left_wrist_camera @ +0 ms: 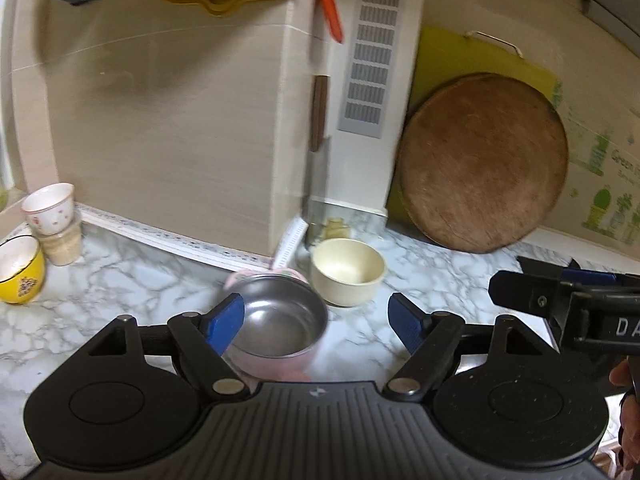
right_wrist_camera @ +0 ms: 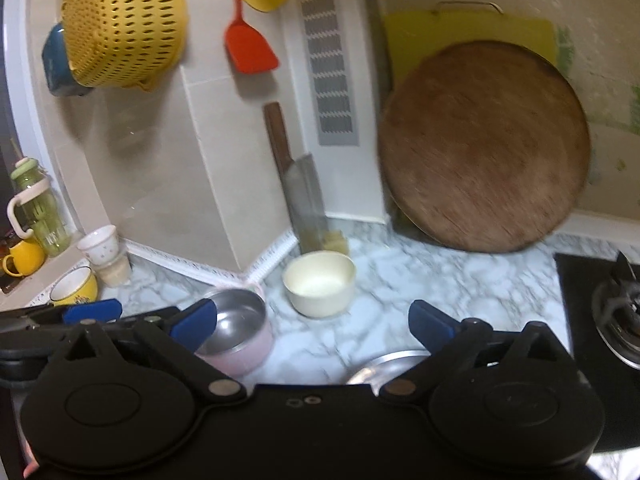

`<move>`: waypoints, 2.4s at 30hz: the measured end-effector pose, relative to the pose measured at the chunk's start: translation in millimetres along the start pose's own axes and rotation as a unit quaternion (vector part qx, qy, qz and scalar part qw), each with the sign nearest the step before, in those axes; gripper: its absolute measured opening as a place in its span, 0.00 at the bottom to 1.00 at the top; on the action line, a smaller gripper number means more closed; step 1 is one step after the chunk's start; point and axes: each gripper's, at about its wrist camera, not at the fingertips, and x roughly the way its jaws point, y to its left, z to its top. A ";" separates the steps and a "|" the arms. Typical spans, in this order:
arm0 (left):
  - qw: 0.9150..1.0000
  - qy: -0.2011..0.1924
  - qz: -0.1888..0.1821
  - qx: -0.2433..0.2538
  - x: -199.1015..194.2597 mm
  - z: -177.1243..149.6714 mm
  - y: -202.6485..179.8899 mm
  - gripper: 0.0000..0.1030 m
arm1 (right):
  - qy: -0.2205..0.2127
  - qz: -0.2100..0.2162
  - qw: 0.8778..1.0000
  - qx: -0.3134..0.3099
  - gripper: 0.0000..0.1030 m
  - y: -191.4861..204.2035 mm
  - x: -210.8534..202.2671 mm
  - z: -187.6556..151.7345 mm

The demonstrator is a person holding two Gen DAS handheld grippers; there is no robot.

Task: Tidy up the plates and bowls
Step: 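Move both grippers to the rim of the pink steel pot, then close both grippers on the pink pot rim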

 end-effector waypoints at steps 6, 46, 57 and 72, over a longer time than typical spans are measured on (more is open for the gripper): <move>0.999 0.005 0.028 -0.018 8.4 7.0 22.4 0.77 | 0.004 0.019 0.999 -0.026 1.00 15.5 24.8 9.8; 0.973 0.177 0.139 -0.044 176.4 1.4 75.1 0.76 | 0.216 0.044 0.974 -0.048 0.74 33.8 234.1 -2.7; 0.971 0.198 0.127 -0.046 187.3 -3.9 74.2 0.38 | 0.238 0.063 0.968 -0.049 0.39 34.9 241.5 -8.2; 0.969 0.206 0.120 -0.068 185.1 -3.5 75.6 0.07 | 0.237 0.072 0.967 -0.065 0.09 50.1 234.2 -7.8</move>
